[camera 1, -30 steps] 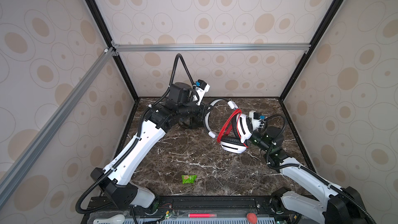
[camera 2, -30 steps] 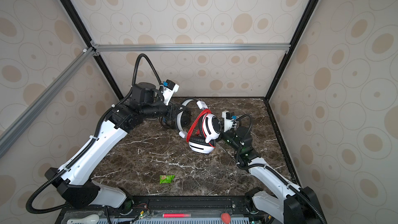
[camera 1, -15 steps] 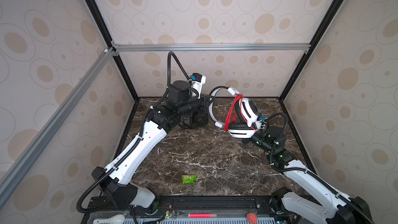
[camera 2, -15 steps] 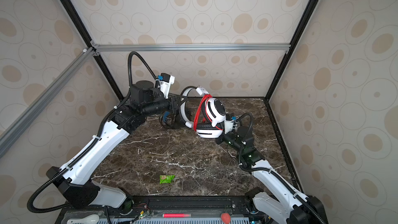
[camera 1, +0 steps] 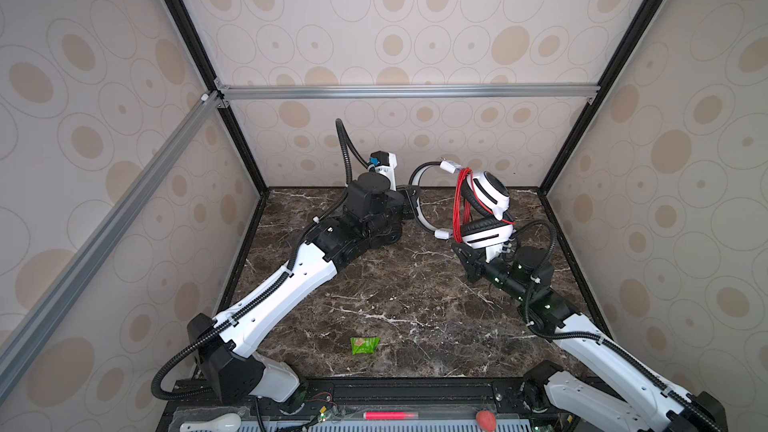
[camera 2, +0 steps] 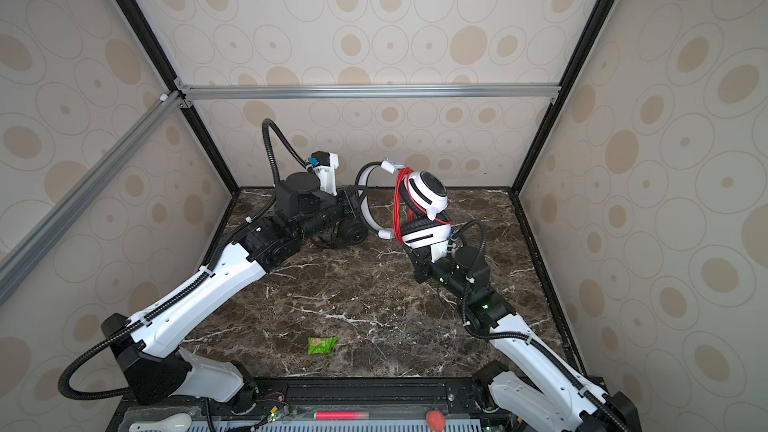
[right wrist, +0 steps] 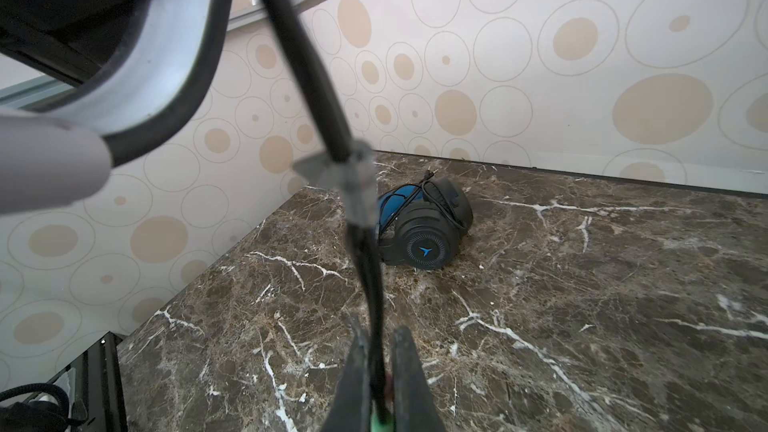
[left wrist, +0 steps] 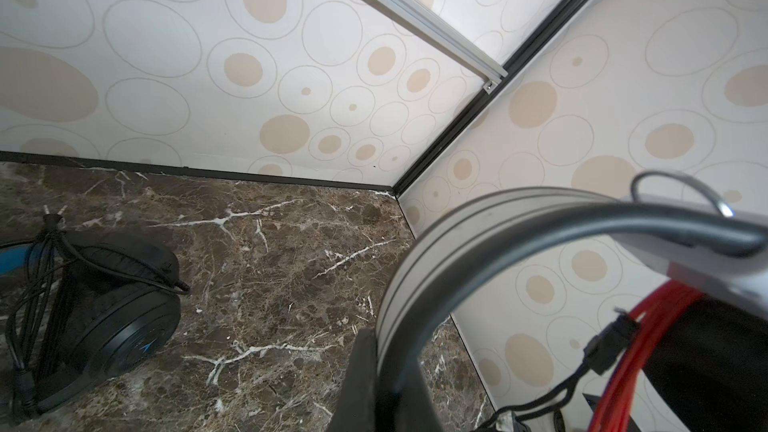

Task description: Wrap the headphones

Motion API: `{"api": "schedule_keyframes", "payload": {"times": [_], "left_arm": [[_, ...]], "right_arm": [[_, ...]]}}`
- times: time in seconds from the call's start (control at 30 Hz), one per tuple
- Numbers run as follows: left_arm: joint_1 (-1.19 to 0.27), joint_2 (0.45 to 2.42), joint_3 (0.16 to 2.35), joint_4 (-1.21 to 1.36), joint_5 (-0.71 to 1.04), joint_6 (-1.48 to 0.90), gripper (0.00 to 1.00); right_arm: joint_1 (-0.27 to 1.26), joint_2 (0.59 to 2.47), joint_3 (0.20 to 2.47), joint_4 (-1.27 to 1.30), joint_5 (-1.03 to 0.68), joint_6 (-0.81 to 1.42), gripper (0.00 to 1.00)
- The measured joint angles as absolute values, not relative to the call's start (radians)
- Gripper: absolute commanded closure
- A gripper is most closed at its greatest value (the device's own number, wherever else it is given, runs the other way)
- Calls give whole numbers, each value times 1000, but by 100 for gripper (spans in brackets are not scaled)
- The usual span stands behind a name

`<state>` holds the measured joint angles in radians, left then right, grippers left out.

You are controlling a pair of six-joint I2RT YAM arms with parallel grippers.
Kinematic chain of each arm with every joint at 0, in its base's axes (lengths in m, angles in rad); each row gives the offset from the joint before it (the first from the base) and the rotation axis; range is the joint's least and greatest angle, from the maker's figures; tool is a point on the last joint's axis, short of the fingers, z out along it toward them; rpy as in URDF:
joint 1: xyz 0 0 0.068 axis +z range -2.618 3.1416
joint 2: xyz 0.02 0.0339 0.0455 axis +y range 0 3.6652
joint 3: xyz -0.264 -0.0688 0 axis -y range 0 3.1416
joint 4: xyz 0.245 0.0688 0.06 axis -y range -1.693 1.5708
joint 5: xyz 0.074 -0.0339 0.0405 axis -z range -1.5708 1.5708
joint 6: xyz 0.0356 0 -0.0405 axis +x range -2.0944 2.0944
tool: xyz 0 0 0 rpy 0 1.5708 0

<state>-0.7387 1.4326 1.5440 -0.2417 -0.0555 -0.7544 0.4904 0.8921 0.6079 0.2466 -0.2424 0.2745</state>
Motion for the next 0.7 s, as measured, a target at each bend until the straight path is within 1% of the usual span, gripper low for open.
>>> {"api": "schedule_keyframes", "payload": {"times": [0.2,0.5,0.7], "left_arm": [[-743,1462,1592,-281,-184,-836,100],[-744,1581,1662,-314,-264,-930,100],[-748,1625,1710,-339,-302,-945,100]], "right_arm": [[515,867,618,220,-197,270,100],[524,814,632,150,-162,254,100],[554,813,697,57,-139,203,100]]}}
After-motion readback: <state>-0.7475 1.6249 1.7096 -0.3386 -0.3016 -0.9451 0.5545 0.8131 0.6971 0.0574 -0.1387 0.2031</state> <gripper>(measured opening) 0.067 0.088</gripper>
